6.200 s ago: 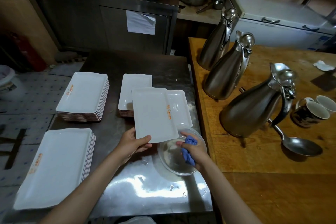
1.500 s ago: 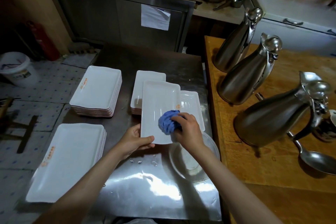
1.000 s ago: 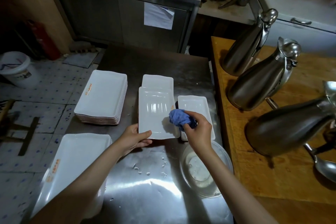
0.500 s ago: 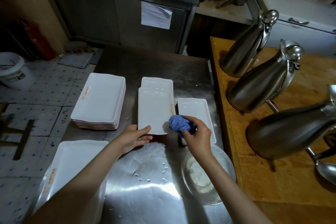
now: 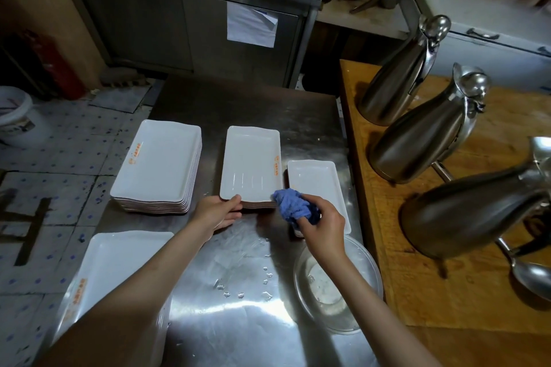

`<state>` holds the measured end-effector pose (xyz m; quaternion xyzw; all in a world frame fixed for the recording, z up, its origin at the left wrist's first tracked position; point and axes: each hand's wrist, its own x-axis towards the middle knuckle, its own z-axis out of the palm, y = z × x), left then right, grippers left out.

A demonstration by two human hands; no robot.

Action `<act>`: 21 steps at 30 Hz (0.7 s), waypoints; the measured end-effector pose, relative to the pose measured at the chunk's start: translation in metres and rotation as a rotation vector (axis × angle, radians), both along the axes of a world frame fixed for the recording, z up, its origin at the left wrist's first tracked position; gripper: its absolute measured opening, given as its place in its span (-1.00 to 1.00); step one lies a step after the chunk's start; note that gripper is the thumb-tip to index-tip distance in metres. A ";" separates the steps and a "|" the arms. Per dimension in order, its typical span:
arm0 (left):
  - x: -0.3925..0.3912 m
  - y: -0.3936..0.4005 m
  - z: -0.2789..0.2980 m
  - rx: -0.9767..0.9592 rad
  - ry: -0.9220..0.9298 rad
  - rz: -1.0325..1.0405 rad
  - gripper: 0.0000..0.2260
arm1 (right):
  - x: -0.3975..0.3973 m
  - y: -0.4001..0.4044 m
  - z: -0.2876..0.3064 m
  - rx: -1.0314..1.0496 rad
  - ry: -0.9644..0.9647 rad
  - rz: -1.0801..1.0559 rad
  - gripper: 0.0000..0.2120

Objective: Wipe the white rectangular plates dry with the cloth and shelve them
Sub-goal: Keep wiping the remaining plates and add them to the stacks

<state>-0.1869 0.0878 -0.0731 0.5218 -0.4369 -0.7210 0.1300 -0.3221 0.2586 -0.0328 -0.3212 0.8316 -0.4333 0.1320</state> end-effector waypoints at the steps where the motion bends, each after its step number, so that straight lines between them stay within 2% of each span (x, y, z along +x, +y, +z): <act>1: -0.001 -0.001 -0.001 -0.011 -0.021 -0.003 -0.79 | -0.001 0.001 0.000 0.001 0.004 -0.005 -0.66; 8: -0.003 0.000 -0.006 -0.028 -0.083 -0.025 -0.84 | -0.005 0.007 0.001 0.015 0.010 -0.028 -0.64; 12: -0.006 0.018 -0.010 -0.035 -0.107 -0.197 -0.90 | -0.010 0.014 -0.002 0.011 -0.001 -0.051 -0.63; 16: -0.023 0.043 -0.017 -0.051 -0.119 -0.354 -0.80 | -0.018 0.026 0.000 -0.005 0.000 -0.095 -0.64; 21: -0.053 0.062 -0.026 -0.101 -0.181 -0.456 -0.80 | -0.032 0.043 0.003 -0.001 0.001 -0.136 -0.64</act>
